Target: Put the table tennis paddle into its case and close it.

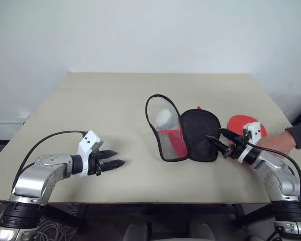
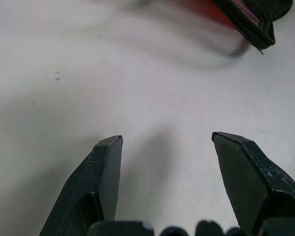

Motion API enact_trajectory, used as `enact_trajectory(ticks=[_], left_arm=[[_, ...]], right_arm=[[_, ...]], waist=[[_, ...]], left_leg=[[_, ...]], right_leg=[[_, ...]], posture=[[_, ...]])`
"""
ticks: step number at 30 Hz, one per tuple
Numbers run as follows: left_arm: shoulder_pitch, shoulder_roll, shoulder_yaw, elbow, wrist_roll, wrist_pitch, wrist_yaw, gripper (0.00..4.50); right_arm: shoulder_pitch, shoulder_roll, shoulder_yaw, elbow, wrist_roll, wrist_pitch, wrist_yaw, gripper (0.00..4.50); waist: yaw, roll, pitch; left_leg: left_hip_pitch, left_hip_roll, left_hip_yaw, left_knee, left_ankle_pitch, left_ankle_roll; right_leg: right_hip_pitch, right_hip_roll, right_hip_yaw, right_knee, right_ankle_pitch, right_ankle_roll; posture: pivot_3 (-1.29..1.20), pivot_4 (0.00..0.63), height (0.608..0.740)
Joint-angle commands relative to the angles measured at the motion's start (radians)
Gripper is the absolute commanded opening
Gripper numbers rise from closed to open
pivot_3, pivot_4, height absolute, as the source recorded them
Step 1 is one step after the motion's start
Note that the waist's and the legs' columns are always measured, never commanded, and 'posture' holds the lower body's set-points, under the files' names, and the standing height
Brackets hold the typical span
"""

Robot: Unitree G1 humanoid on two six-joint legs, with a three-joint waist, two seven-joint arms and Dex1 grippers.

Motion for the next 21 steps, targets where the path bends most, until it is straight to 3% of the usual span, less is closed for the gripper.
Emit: enact_trajectory(ticks=[1, 10, 21], left_arm=[[-0.038, -0.013, 0.004, -0.005, 0.006, -0.021, 0.005, 3.09], [-0.046, -0.051, -0.024, -0.034, -0.004, -0.017, 0.004, 3.09], [-0.077, -0.084, -0.128, -0.029, 0.025, -0.033, -0.034, 3.09]], right_arm=[[-0.025, -0.003, -0.015, -0.008, 0.010, -0.019, 0.010, 4.46], [-0.012, -0.025, -0.066, -0.008, 0.009, -0.027, -0.014, 4.46], [0.033, -0.077, -0.168, 0.018, -0.064, 0.017, -0.211, 4.46]], waist=[[0.000, 0.000, 0.000], [-0.002, 0.000, 0.000], [-0.001, 0.000, 0.000]], left_leg=[[0.000, 0.000, 0.000, 0.000, 0.000, 0.000], [0.000, 0.000, 0.000, 0.000, 0.001, -0.001], [0.000, 0.000, 0.000, 0.001, 0.001, -0.001]], right_leg=[[0.000, 0.000, 0.000, 0.000, 0.000, 0.000], [0.000, 0.000, 0.000, 0.001, 0.001, -0.001], [0.000, 0.000, 0.000, 0.000, 0.001, -0.001]], posture=[[0.00, 0.000, 0.740], [0.00, 0.000, 0.740], [0.00, 0.000, 0.740]])
